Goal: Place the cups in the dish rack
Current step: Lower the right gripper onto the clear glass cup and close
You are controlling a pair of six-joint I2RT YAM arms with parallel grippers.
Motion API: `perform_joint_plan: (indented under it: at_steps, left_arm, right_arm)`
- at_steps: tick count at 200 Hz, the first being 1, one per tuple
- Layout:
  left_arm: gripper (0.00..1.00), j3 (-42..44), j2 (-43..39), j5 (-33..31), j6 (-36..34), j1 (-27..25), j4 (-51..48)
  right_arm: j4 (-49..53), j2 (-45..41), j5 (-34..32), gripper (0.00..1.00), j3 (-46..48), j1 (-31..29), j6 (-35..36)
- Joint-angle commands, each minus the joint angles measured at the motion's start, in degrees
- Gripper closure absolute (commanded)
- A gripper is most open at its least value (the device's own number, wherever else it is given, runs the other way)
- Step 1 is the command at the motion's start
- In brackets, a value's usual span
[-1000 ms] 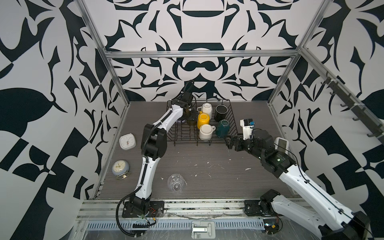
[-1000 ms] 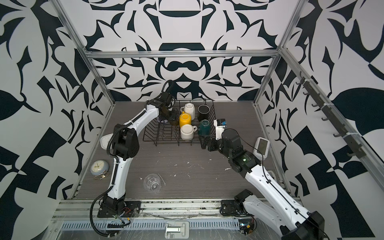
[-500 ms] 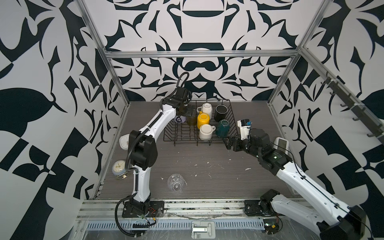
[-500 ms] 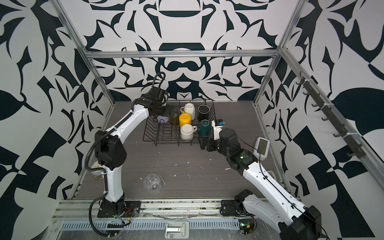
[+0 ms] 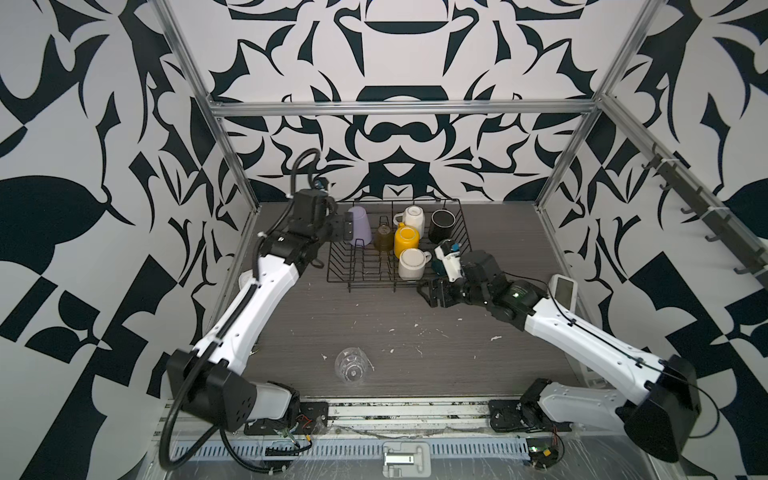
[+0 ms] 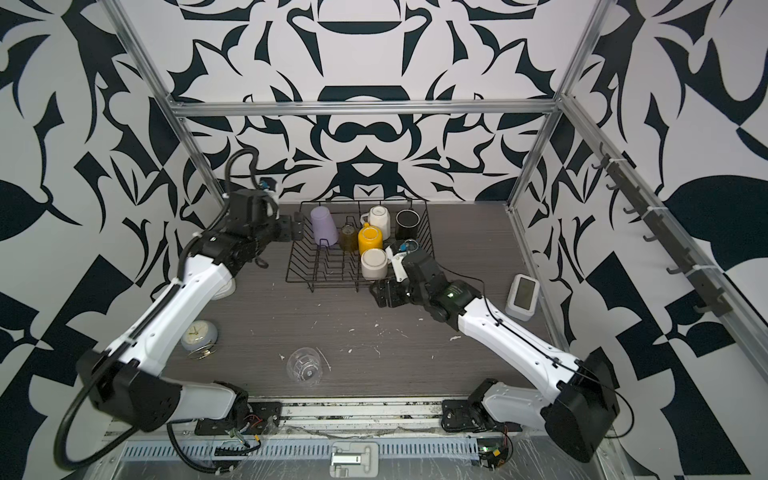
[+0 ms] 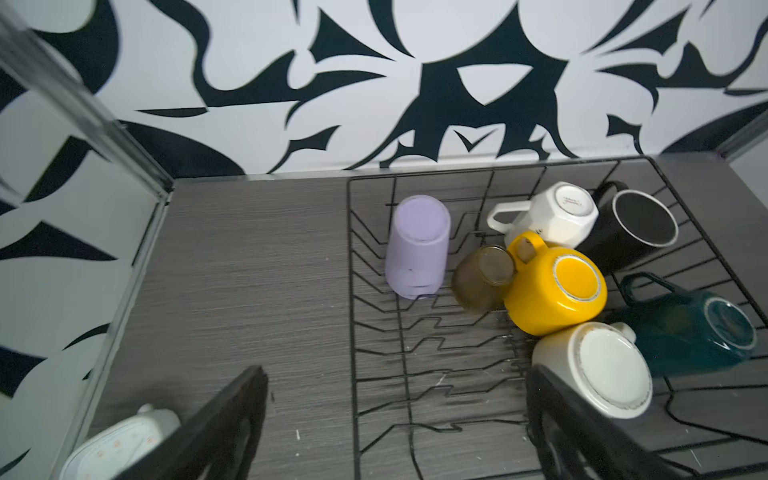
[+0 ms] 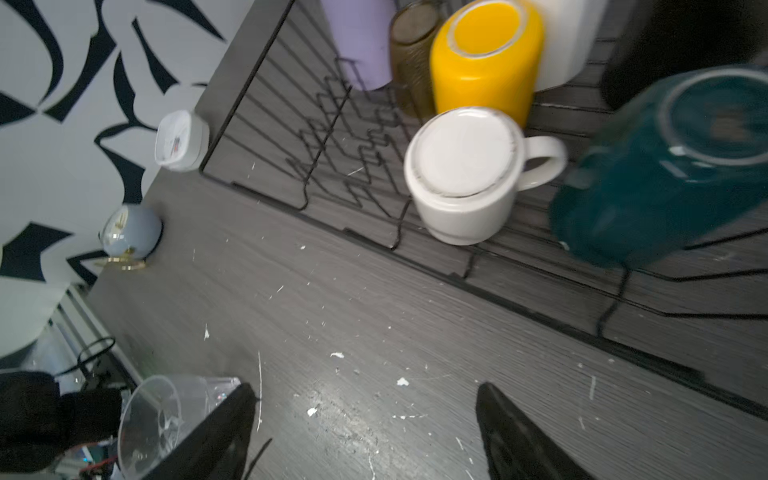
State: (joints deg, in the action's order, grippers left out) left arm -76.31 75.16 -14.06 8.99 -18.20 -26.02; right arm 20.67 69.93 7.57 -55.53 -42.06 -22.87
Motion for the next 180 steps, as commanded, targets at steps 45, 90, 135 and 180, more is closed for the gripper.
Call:
perform_joint_plan:
  at_steps: [45,90,135,180]
  left_arm:
    - [0.01,13.57,-12.42,1.28,0.49,9.76,12.04]
    - [0.01,13.76,-13.33,4.66,2.94,11.05,11.76]
    - [0.01,14.26,-15.04,5.24,3.81,11.93,10.76]
    - [0.01,14.97,-15.97,7.08,6.45,13.42,11.1]
  right_arm:
    - [3.18,9.4,-5.25,0.18,-7.97,-16.21,-1.1]
    - [5.24,14.11,-9.09,0.2,-11.25,-24.97,-4.02]
    - [6.43,16.81,-13.59,0.21,-12.62,-29.37,-6.34]
    - [8.78,21.28,-15.75,0.22,-16.43,-31.52,-5.81]
